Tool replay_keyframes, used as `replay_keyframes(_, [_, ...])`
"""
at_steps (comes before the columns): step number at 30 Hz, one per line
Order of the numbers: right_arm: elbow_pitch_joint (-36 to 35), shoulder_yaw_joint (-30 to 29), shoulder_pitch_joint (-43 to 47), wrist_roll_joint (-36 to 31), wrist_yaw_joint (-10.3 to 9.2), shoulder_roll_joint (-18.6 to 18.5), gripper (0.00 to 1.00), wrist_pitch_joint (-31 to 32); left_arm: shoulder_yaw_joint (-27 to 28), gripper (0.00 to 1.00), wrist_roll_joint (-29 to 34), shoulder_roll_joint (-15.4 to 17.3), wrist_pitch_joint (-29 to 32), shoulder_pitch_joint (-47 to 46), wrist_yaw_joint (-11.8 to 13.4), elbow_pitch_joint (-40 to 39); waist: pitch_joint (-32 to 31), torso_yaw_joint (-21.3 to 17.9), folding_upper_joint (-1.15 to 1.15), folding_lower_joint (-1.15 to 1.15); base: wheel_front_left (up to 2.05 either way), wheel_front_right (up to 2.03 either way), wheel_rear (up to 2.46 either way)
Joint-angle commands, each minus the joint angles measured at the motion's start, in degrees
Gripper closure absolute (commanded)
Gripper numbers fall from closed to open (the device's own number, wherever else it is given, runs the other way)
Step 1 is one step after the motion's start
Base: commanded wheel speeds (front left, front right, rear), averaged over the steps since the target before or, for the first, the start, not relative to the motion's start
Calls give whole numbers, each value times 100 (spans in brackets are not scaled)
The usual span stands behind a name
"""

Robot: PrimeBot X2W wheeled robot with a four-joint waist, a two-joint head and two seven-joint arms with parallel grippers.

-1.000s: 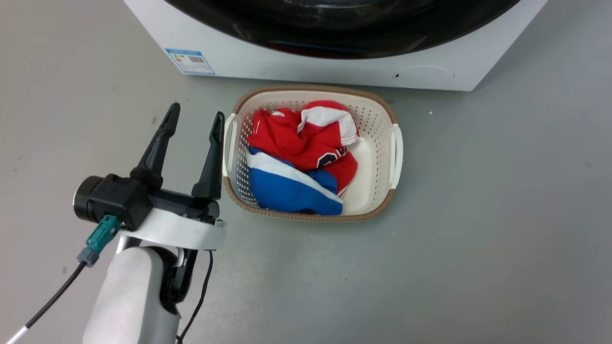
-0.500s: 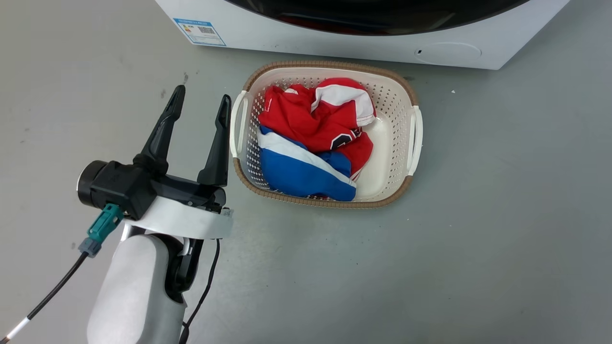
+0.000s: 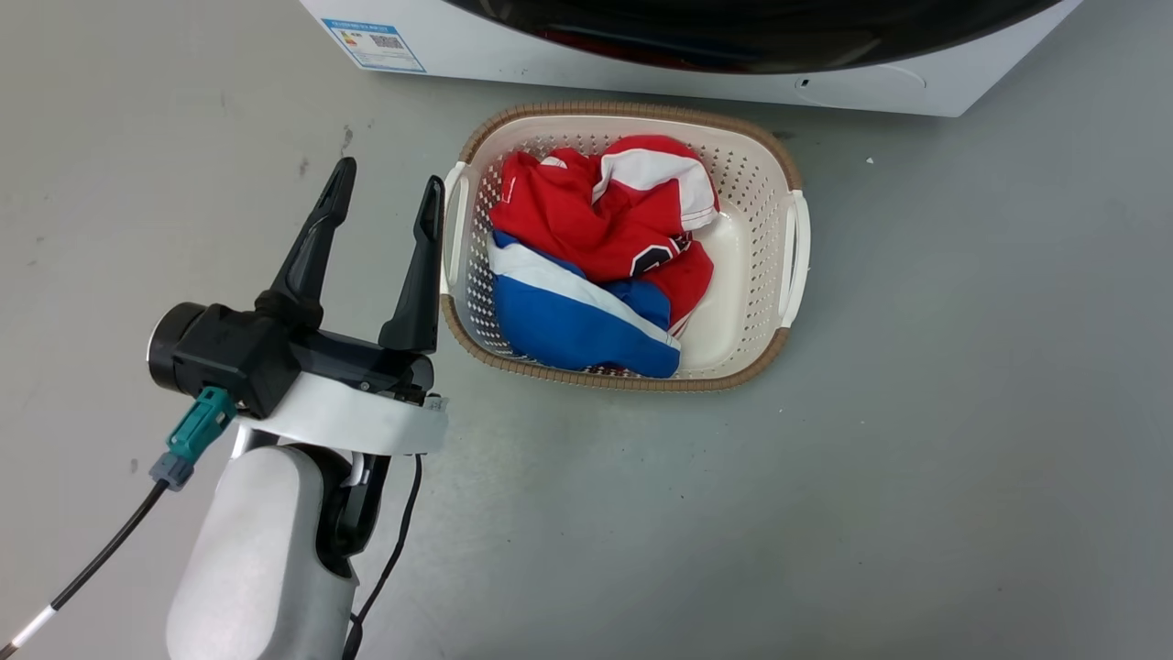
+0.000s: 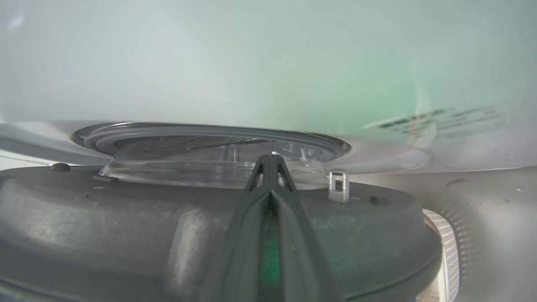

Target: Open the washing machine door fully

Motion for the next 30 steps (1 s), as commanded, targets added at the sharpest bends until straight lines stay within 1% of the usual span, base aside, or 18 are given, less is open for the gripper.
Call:
replay_keyframes(1, [22,49,37,-5,0,107,100,146,20,0,28,-11,-28,-91,2,11,-31,-23,0,0,0,0,0])
replay_keyframes(7, [-70,133,339,-18,1,72,100,519,-2,0,25,-5,-28,-34,2,72,-237,-74,0,0,0,0,0])
replay_keyframes(13, [-406,224,823,10,1,131,100,870,26,0,9,7,-28,106,2,132,-529,-133,0,0,0,0,0])
replay_keyframes(19, [-921,269,1508,89,1,139,100,1142,-4,0,14,39,-28,261,2,210,-882,-186,0,0,0,0,0])
replay_keyframes(20, [-921,269,1508,89,1,139,100,1142,-4,0,14,39,-28,261,2,210,-882,-186,0,0,0,0,0])
replay_keyframes(21, [-1211,283,1875,157,1,184,100,1276,-17,0,-13,60,-28,378,2,253,-1085,-204,0,0,0,0,0])
replay_keyframes(25, [-1594,309,2322,236,1,276,100,1445,-20,0,-59,108,-28,522,2,301,-1317,-225,0,0,0,0,0])
replay_keyframes(30, [-2069,343,2887,335,1,384,100,1602,-54,0,-133,65,-28,670,2,378,-1613,-205,0,0,0,0,0])
